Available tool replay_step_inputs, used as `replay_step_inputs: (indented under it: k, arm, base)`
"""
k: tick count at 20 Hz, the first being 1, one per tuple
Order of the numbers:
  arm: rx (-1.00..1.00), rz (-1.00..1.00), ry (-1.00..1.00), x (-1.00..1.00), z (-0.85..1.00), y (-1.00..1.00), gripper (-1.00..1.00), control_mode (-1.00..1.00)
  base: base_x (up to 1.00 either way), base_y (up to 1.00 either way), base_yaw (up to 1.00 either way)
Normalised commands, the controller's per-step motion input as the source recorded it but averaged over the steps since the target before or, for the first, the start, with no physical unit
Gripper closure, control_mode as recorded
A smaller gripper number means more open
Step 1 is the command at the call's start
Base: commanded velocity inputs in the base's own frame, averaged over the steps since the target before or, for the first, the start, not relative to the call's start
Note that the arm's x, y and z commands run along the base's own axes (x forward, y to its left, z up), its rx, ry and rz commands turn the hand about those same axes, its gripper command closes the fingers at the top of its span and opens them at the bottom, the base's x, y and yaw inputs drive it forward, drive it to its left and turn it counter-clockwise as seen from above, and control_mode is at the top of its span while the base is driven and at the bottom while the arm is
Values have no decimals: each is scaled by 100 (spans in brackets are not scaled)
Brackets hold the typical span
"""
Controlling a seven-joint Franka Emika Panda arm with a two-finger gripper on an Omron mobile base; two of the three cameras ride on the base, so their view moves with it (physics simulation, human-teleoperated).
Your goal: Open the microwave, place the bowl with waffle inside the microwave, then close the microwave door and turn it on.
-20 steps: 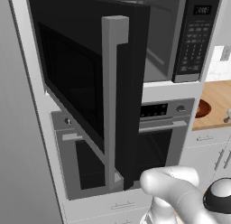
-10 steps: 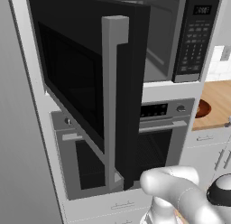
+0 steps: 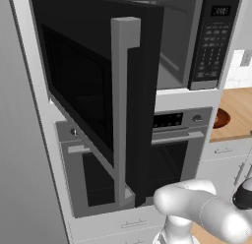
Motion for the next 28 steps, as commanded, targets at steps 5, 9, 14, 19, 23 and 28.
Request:
replay_step_inputs:
  k: [5,9,14,19,23,28]
  arm:
    - [0,0,0,32,13,-3,-100,-100]
    - [0,0,0,38,9,0,-100,-100]
    - [0,0,0,17,2,-1,-100,-100]
    - [0,0,0,16,8,0,-100,-100]
    - [0,0,0,32,3,0,-100,-100]
    - [0,0,0,41,0,0,-100,-100]
  base:
    - [0,0,0]
    - [0,0,0]
    - [0,0,0]
    - [0,0,0]
    - [0,0,0]
    - [0,0,0]
